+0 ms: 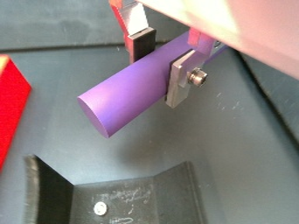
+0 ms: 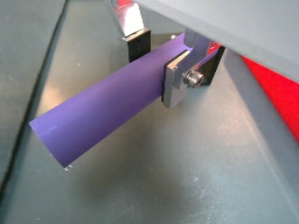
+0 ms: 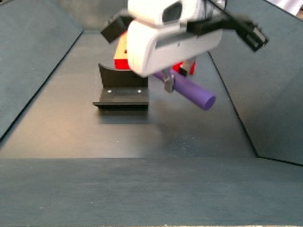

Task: Pick up the round object. Move up. Place the round object on the fixture. Regrasp the round object. Move to above the board. Insert the round object.
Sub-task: Place the round object on the fixture.

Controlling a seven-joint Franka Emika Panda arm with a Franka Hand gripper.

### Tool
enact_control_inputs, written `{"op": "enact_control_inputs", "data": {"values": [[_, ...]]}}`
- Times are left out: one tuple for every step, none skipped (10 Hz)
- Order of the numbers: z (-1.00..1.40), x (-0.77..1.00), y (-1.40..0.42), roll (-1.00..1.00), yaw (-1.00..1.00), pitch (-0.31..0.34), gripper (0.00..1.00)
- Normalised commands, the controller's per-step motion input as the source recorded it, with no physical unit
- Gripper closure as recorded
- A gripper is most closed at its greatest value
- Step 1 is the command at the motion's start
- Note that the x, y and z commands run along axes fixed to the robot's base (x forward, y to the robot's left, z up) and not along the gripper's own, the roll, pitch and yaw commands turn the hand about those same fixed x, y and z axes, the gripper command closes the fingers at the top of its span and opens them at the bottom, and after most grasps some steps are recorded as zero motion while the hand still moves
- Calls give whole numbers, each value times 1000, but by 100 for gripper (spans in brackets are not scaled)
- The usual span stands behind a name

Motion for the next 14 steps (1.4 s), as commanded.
{"op": "enact_control_inputs", "data": {"values": [[1000, -15, -6, -12, 4, 18, 100], [1000, -19, -6, -16, 6, 20, 100], [1000, -21, -8, -21, 7, 20, 100], [1000, -23, -10, -25, 8, 20, 100], [954, -25, -11, -31, 10, 24, 100], [777, -17, -10, -36, 10, 26, 100], [541, -5, -8, -44, 11, 34, 100], [423, 1, -6, -48, 11, 40, 100], [187, 10, -5, -57, 11, 56, 100], [59, 883, -1000, 53, -1000, -148, 100], [28, 919, -1000, 55, -1000, -150, 100], [15, 985, -1000, 61, -1000, -153, 100], [-11, 838, -654, 77, -1000, -150, 100], [-13, 709, -374, 94, -1000, -142, 100]]}}
